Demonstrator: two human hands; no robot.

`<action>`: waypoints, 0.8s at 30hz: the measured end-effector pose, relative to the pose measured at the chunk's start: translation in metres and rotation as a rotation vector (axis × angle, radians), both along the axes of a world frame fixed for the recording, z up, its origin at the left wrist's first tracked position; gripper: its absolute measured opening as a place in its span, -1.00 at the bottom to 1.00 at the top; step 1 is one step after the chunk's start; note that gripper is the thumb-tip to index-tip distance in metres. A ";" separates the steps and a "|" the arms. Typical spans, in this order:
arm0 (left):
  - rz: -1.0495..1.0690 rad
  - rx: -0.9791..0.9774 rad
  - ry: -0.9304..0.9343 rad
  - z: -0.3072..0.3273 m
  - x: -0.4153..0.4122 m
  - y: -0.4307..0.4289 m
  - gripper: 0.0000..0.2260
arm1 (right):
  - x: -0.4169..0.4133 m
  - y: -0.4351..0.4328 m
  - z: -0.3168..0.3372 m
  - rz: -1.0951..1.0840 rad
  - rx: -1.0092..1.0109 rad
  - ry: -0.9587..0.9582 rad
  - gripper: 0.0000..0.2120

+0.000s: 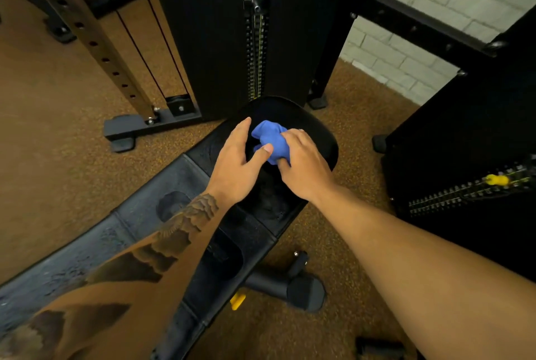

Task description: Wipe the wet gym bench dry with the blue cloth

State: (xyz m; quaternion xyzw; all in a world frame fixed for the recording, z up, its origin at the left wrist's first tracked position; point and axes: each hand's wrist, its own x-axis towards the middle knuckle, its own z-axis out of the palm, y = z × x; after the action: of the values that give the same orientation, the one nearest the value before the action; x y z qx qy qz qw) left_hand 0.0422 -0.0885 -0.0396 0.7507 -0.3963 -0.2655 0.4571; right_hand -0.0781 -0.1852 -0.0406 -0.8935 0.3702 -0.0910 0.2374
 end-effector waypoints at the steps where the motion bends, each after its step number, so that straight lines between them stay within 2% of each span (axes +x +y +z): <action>1: 0.005 0.002 -0.003 -0.002 0.000 -0.002 -0.41 | 0.001 -0.001 -0.004 0.018 0.008 0.013 -0.54; 12: 0.019 0.002 -0.029 -0.013 -0.001 -0.010 -0.41 | -0.001 -0.001 -0.023 0.061 -0.037 0.047 -0.47; 16: 0.003 0.006 -0.037 -0.008 -0.001 -0.005 -0.41 | 0.000 -0.002 -0.019 0.060 0.006 0.060 -0.45; 19: -0.007 0.018 -0.053 0.000 -0.001 0.001 -0.40 | -0.002 -0.002 -0.008 0.065 0.059 0.072 -0.34; 24: -0.055 -0.003 -0.055 0.014 0.001 0.009 -0.36 | -0.010 0.002 0.014 0.069 0.050 -0.025 -0.11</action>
State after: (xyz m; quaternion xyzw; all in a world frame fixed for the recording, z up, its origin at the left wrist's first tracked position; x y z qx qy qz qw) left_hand 0.0436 -0.0796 -0.0261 0.7457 -0.4296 -0.2567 0.4399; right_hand -0.0879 -0.1828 -0.0267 -0.8983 0.3384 -0.0847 0.2672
